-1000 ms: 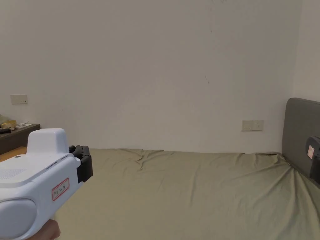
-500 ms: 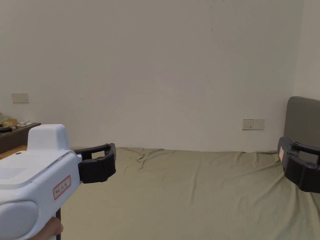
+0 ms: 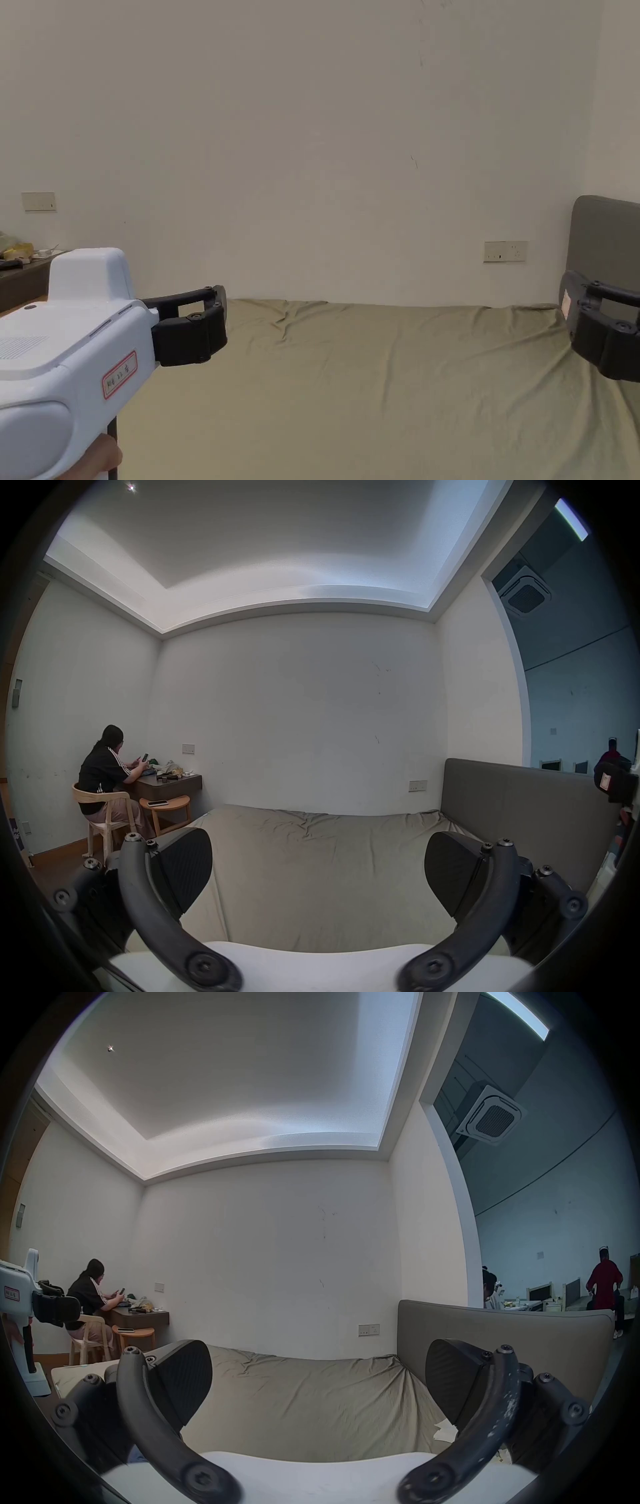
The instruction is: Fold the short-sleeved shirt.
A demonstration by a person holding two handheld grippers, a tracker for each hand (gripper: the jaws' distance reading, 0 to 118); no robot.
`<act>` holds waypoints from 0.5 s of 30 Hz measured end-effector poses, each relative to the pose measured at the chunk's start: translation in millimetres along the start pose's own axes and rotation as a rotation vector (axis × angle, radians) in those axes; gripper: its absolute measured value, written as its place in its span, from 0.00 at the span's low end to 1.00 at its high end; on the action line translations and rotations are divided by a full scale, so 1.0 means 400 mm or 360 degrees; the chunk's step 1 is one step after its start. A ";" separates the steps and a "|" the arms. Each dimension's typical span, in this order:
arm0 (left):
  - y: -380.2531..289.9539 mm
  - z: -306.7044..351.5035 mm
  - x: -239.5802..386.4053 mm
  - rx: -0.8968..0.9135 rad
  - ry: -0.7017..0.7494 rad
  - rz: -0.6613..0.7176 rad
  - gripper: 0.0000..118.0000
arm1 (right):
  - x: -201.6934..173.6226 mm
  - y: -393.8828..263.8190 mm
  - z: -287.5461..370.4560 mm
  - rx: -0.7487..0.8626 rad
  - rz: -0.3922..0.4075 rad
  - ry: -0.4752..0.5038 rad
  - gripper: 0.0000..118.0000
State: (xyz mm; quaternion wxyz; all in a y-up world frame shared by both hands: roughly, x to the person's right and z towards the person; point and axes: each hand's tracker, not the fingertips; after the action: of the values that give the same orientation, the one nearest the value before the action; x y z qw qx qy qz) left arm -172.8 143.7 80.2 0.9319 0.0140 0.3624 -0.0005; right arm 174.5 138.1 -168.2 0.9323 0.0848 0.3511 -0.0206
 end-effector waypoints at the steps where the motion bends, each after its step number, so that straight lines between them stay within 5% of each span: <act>1: 0.000 0.001 0.003 -0.0002 0.0008 -0.0012 1.00 | 0.002 -0.001 -0.003 0.0001 -0.0002 0.0003 1.00; 15: 0.004 -0.004 0.007 -0.0016 0.0027 -0.0051 1.00 | 0.002 0.004 -0.010 -0.0005 -0.0003 -0.0010 1.00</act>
State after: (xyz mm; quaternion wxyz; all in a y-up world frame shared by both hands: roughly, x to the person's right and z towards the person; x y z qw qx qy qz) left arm -172.0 145.4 77.1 0.9287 0.0036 0.3706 -0.0134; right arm 172.6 140.2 -171.3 0.9334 0.0828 0.3484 -0.0212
